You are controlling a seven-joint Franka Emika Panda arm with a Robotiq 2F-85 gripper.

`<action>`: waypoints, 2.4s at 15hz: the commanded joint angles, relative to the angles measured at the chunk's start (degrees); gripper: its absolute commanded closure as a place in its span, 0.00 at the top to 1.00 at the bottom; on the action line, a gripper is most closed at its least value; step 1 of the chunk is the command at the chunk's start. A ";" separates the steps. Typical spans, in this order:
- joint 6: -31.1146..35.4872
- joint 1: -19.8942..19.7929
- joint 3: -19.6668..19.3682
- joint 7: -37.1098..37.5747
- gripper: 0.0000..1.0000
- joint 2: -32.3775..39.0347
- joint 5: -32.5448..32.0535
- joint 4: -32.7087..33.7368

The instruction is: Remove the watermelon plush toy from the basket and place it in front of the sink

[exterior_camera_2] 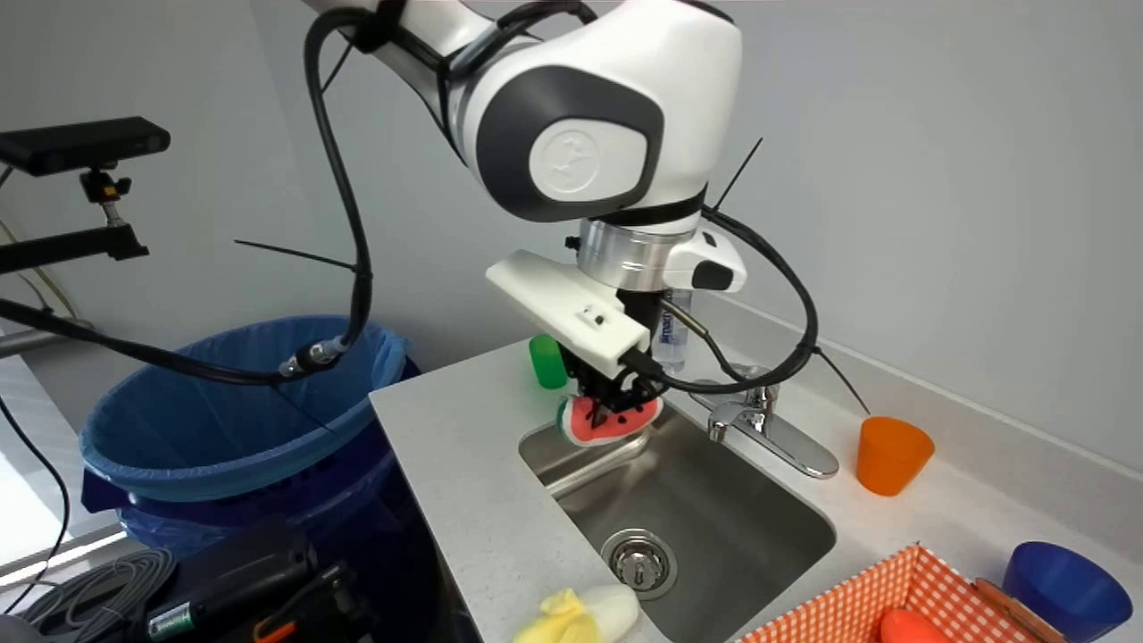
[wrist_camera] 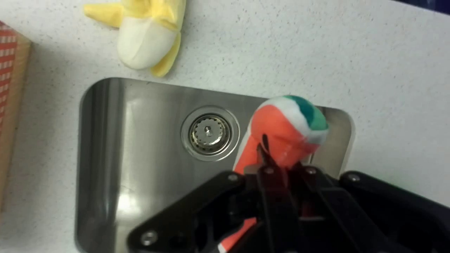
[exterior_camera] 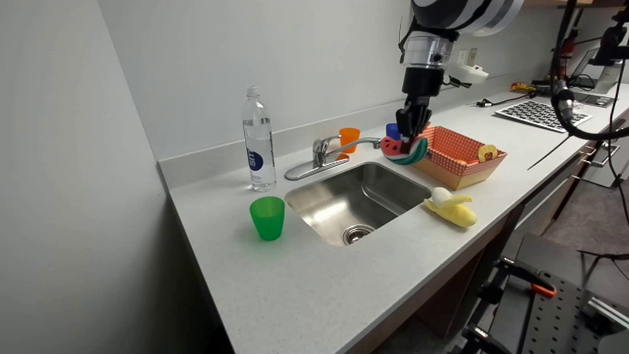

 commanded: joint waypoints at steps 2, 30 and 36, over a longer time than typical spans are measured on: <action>3.07 3.15 0.30 -4.51 0.02 -8.50 -2.21 -10.19; 15.78 4.87 -0.61 -2.76 0.95 -8.70 -12.36 -22.49; 14.39 5.33 -1.28 -2.96 1.00 -8.20 -10.78 -22.20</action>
